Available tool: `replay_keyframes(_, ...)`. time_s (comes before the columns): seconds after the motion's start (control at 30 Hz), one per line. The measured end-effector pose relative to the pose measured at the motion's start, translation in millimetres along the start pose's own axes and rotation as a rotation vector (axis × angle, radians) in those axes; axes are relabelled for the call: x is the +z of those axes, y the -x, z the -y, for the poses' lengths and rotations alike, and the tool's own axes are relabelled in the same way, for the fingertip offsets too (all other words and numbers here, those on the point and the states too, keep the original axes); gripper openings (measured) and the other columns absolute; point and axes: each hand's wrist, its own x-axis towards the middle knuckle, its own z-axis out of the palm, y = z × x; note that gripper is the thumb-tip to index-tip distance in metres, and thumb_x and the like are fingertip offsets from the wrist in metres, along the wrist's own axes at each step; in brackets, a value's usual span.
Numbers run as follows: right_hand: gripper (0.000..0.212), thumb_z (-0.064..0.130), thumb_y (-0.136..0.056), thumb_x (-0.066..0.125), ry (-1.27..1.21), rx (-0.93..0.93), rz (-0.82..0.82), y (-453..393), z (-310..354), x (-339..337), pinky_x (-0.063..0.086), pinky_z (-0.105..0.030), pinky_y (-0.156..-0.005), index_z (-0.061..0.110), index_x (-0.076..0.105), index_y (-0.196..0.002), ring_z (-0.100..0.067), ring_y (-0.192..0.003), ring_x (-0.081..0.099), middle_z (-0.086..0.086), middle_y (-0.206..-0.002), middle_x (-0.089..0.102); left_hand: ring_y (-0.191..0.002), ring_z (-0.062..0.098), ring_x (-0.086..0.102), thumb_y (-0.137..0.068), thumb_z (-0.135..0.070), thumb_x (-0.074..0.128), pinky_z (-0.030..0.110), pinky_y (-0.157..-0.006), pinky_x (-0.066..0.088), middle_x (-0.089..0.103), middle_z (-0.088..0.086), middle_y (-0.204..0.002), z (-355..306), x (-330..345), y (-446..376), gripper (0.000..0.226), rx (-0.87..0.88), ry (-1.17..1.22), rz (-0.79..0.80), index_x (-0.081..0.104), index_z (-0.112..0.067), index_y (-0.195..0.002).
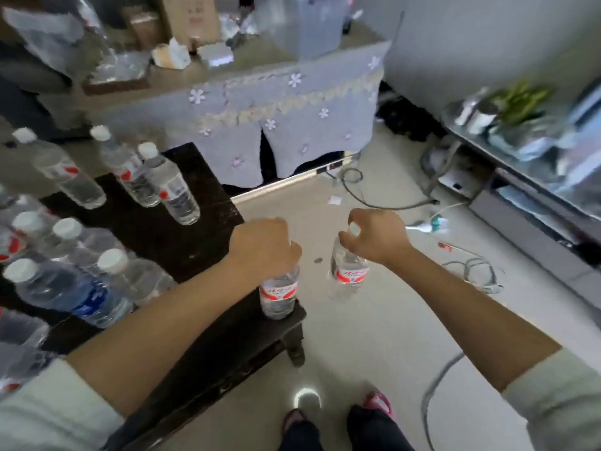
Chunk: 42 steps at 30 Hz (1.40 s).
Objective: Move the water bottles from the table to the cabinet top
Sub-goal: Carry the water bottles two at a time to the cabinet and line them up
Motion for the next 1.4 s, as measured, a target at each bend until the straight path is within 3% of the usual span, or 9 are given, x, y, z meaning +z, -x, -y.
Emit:
replay_keyframes(0.1, 0.04, 0.039, -0.082, 0.056, -0.067, 0.245, -0.127, 41.6, -62.2, -31.7, 0.039, -0.027, -0.074, 0.009, 0.061, -0.107, -0.032, -0.104, 0.06, -0.015, -0.107, 0.068, -0.11, 0.031, 0.059, -0.092, -0.037, 0.044, 0.029, -0.08, 0.042, 0.063, 0.013, -0.117, -62.6, -3.4, -19.7, 0.038, 0.195, -0.003, -0.037, 0.054, -0.007, -0.115)
replay_keyframes(0.23, 0.031, 0.027, -0.084, 0.06, -0.14, 0.544, -0.287, 103.9, -143.7, -67.4, 0.036, -0.026, -0.072, 0.01, 0.061, -0.109, -0.031, -0.106, 0.058, -0.013, -0.11, 0.066, -0.111, 0.033, 0.059, -0.088, -0.031, 0.049, 0.031, -0.084, 0.046, 0.066, 0.015, -0.115, -164.8, -10.3, -41.9, 0.036, 0.394, 0.001, -0.077, 0.056, -0.007, -0.114)
replay_keyframes(0.4, 0.033, 0.03, -0.083, 0.062, -0.142, 0.789, -0.332, 179.9, -251.3, -97.5, 0.033, -0.023, -0.073, 0.012, 0.06, -0.112, -0.03, -0.106, 0.058, -0.011, -0.114, 0.065, -0.11, 0.034, 0.058, -0.091, -0.034, 0.048, 0.029, -0.073, 0.038, 0.064, 0.015, -0.116, -308.4, -11.7, -49.8, 0.034, 0.598, -0.088, -0.074, 0.056, -0.008, -0.113)
replay_keyframes(0.53, 0.032, 0.032, -0.083, 0.063, -0.135, 0.891, -0.265, 229.8, -325.8, -118.7, 0.035, -0.023, -0.072, 0.013, 0.061, -0.109, -0.027, -0.104, 0.058, -0.008, -0.114, 0.065, -0.111, 0.033, 0.058, -0.092, -0.037, 0.046, 0.032, -0.081, 0.044, 0.064, 0.012, -0.118, -411.2, -4.0, -45.1, 0.034, 0.706, -0.115, -0.042, 0.057, -0.011, -0.112)
replay_keyframes(0.63, 0.033, 0.03, -0.084, 0.063, -0.153, 0.963, -0.258, 263.3, -377.6, -137.9, 0.035, -0.024, -0.071, 0.012, 0.06, -0.111, -0.024, -0.095, 0.056, -0.009, -0.115, 0.064, -0.109, 0.031, 0.059, -0.093, -0.037, 0.044, 0.029, -0.072, 0.038, 0.064, 0.011, -0.116, -489.8, 2.0, -38.2, 0.033, 0.794, -0.116, -0.028, 0.056, -0.011, -0.11)
replay_keyframes(0.8, 0.038, 0.032, -0.08, 0.068, -0.23, 1.101, -0.359, 310.4, -459.6, -156.5, 0.036, -0.024, -0.071, 0.011, 0.061, -0.112, -0.027, -0.099, 0.058, -0.01, -0.115, 0.065, -0.104, 0.029, 0.058, -0.092, -0.037, 0.047, 0.028, -0.069, 0.033, 0.065, 0.009, -0.112, -601.4, 10.2, -33.4, 0.03, 0.904, -0.081, 0.05, 0.054, -0.011, -0.103)
replay_keyframes(1.0, 0.038, 0.032, -0.076, 0.072, -0.305, 1.241, -0.422, 347.4, -545.6, -167.9, 0.033, -0.023, -0.069, 0.008, 0.062, -0.105, -0.019, -0.083, 0.047, -0.012, -0.108, 0.066, -0.106, 0.028, 0.057, -0.093, -0.04, 0.044, 0.029, -0.073, 0.038, 0.062, 0.007, -0.116, -702.6, 29.7, -49.9, 0.036, 0.963, -0.156, 0.138, 0.053, -0.01, -0.111)
replay_keyframes(1.17, 0.04, 0.027, -0.075, 0.072, -0.305, 1.371, -0.395, 359.5, -623.6, -189.2, 0.036, -0.023, -0.071, 0.008, 0.062, -0.11, -0.029, -0.102, 0.06, -0.013, -0.111, 0.066, -0.111, 0.027, 0.058, -0.089, -0.035, 0.047, 0.028, -0.073, 0.038, 0.062, 0.006, -0.119, -795.8, 28.4, -73.5, 0.033, 1.081, -0.255, 0.115, 0.058, -0.011, -0.109)
replay_keyframes(1.4, 0.03, 0.023, -0.076, 0.071, -0.312, 1.512, -0.408, 384.8, -724.1, -228.8, 0.033, -0.021, -0.069, 0.011, 0.063, -0.103, -0.029, -0.1, 0.06, -0.014, -0.101, 0.066, -0.114, 0.027, 0.056, -0.091, -0.035, 0.047, 0.027, -0.073, 0.037, 0.061, 0.009, -0.122, -924.1, 15.1, -110.7, 0.037, 1.23, -0.307, 0.106, 0.055, -0.009, -0.116)
